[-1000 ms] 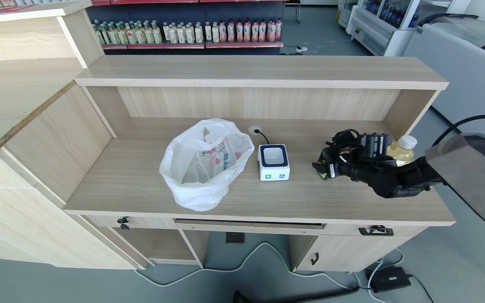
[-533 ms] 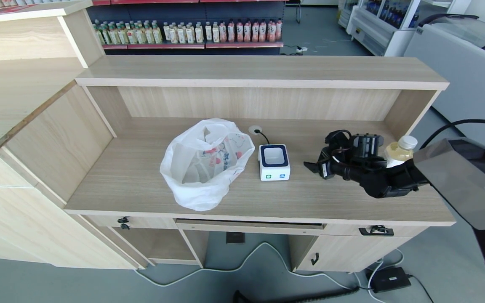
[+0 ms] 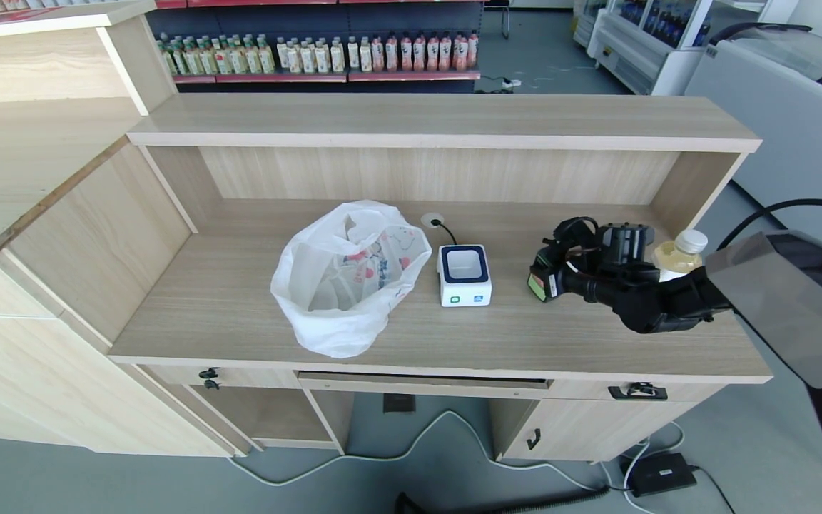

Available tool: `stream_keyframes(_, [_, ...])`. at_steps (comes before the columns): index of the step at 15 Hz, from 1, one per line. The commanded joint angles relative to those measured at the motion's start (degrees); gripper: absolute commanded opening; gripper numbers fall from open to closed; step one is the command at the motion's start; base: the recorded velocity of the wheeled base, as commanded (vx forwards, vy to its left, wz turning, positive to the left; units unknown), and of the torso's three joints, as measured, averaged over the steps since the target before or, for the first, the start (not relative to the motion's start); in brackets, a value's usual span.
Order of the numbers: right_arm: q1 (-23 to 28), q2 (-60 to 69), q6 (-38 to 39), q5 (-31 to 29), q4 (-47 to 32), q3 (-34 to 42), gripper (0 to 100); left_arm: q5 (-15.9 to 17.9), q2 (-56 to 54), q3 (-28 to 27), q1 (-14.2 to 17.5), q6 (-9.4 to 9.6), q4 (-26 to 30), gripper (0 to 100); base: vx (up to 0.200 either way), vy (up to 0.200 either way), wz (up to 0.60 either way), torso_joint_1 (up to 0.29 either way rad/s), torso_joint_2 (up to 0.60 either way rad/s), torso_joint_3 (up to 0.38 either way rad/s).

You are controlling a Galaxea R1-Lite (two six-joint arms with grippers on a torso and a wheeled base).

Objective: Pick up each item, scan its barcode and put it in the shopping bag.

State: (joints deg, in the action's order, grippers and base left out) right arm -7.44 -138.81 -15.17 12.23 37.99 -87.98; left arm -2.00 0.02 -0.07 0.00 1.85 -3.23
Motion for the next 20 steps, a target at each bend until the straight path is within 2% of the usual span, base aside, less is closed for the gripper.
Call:
stream_keyframes(1, [0.84,7.86,-2.15,0.08,0.25,3.08,0,-0.02,-0.02,-0.01,0.0,-0.01,-0.02,100,0.0,0.0,0.0,0.0,0.0,0.0])
stream_keyframes(3, [4.27,21.04,-5.75,0.08,-0.02,13.1,0,-0.02,-0.02,-0.01,0.0,-0.01,-0.02,100,0.0,0.0,0.0,0.0,0.0,0.0])
stream_keyframes(5, [8.14,39.06,-11.38,-0.19,-0.28,30.15,0,-0.02,-0.02,-0.01,0.0,-0.01,-0.02,100,0.0,0.0,0.0,0.0,0.0,0.0])
stream_keyframes(6, [8.84,43.1,-13.84,-0.19,-0.28,33.93,0,0.07,-0.02,-0.01,0.0,-0.01,-0.02,100,0.0,0.0,0.0,0.0,0.0,0.0])
stream_keyframes(7, [10.42,54.44,-26.23,-0.1,-1.07,42.98,0,-0.02,-0.02,-0.01,0.0,-0.01,-0.02,100,0.0,0.0,0.0,0.0,0.0,0.0])
stream_keyframes(8, [10.6,60.24,-38.27,1.4,-0.63,46.93,0,-0.02,-0.02,-0.01,0.0,-0.01,-0.02,100,0.0,0.0,0.0,0.0,0.0,0.0])
stream_keyframes(9, [10.16,63.05,-45.66,5.0,0.86,50.01,0,-0.02,-0.02,-0.01,0.0,-0.01,-0.02,100,0.0,0.0,0.0,0.0,0.0,0.0])
stream_keyframes(10, [8.84,65.34,-54.97,12.38,2.36,52.91,0,-0.02,-0.02,-0.01,0.0,-0.01,-0.02,100,0.0,0.0,0.0,0.0,0.0,0.0])
stream_keyframes(11, [6.91,66.74,-65.96,17.3,1.83,53.88,0,-0.02,-0.02,-0.01,0.0,-0.01,-0.02,100,0.0,0.0,0.0,0.0,0.0,0.0])
stream_keyframes(12, [5.33,67.89,-78.0,19.33,1.21,53.79,0,-0.02,-0.02,-0.01,0.0,-0.01,-0.02,100,0.0,0.0,0.0,0.0,0.0,0.0])
stream_keyframes(13, [1.37,70.26,-89.42,20.56,1.3,53.17,0,-0.02,-0.02,-0.01,0.0,-0.01,-0.02,100,0.0,0.0,0.0,0.0,0.0,0.0])
stream_keyframes(14, [-2.23,71.93,-95.05,20.29,1.13,53.26,0,-0.02,-0.02,-0.01,0.0,-0.01,-0.02,100,0.0,0.0,0.0,0.0,0.0,0.0])
stream_keyframes(15, [-8.74,74.48,-105.6,18.89,0.33,55.02,0,-0.02,-0.02,-0.01,0.0,-0.01,-0.02,100,0.0,0.0,0.0,0.0,0.0,0.0])
stream_keyframes(16, [-12.87,74.92,-113.68,18.53,-0.63,55.64,0,-0.02,-0.02,-0.01,0.0,-0.01,-0.02,100,0.0,0.0,0.0,0.0,0.0,0.0])
stream_keyframes(17, [-17.88,74.3,-120.98,18.53,-1.16,56.16,0,-0.02,-0.02,-0.01,0.0,-0.01,-0.02,100,0.0,0.0,0.0,0.0,0.0,0.0])
stream_keyframes(19, [-23.06,74.3,-128.8,18.1,0.33,58.8,0,-0.02,-0.02,-0.01,0.0,-0.01,-0.02,100,0.0,0.0,0.0,0.0,0.0,0.0])
stream_keyframes(20, [-27.72,74.04,-134.51,18.1,0.33,58.36,0,-0.02,-0.02,-0.01,0.0,-0.01,-0.02,100,0.0,0.0,0.0,0.0,0.0,0.0])
